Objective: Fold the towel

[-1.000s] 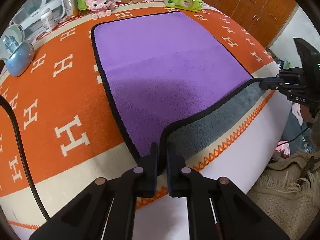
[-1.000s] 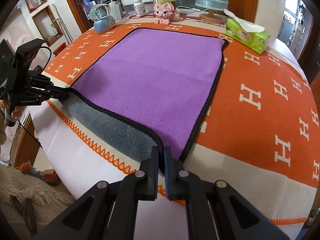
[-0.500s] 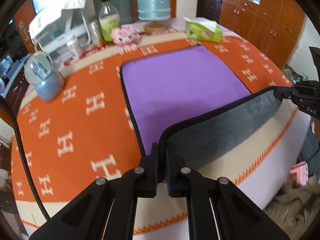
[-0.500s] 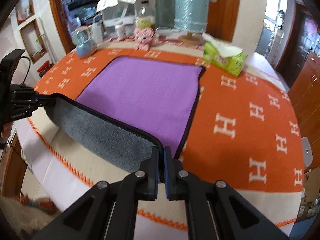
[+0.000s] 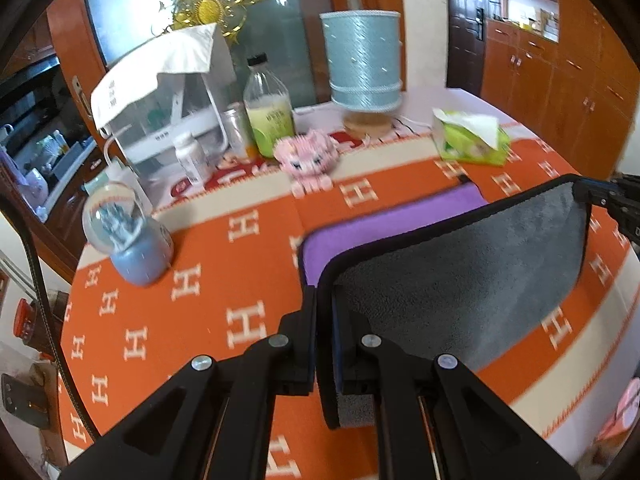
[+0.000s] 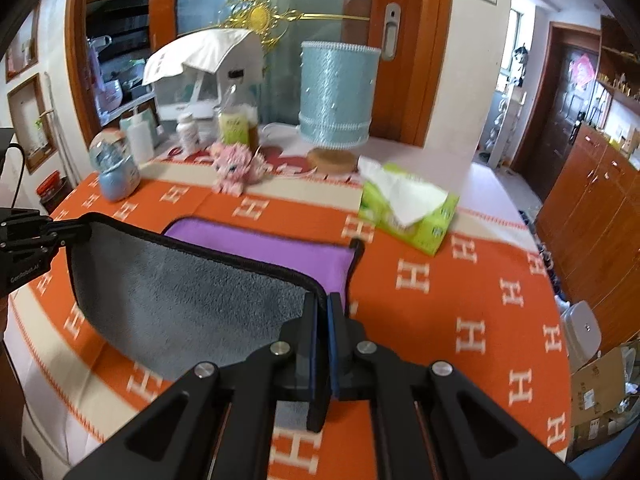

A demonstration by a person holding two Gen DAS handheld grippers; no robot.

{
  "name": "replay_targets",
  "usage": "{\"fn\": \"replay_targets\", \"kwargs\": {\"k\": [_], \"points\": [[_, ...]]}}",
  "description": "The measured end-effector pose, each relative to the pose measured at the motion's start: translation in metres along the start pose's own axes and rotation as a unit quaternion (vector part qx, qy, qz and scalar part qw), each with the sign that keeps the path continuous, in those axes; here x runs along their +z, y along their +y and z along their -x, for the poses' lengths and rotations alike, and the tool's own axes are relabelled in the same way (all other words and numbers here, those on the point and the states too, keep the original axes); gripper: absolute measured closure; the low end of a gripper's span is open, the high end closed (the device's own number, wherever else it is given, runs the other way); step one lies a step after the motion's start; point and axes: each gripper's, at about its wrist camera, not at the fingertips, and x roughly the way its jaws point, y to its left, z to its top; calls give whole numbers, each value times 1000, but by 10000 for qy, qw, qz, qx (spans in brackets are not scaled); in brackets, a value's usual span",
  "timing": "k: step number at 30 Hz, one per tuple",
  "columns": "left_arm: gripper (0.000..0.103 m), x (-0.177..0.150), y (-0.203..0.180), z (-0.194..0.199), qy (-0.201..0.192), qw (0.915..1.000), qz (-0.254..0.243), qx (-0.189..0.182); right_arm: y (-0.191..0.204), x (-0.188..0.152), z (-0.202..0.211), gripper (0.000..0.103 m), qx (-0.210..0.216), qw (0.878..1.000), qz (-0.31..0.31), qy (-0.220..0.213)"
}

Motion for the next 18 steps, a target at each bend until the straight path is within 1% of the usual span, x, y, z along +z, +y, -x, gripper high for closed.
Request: {"fn": "replay_targets", "kwargs": {"k": [3, 7, 12, 18], "points": [[99, 16, 4, -14, -33, 9999, 56, 125, -1, 13, -12, 99, -134, 9999, -7, -43], [99, 33, 8, -39, 21, 9995, 183, 250, -4, 29, -33, 99, -256, 9996, -117, -12], [99, 40, 8, -67, 94, 9990, 226, 364, -7, 39, -63, 99, -380, 9987, -305, 126], [99, 43, 6, -92, 209, 9983, 330, 440, -9, 42, -92, 99, -489, 9974, -391, 350]]}}
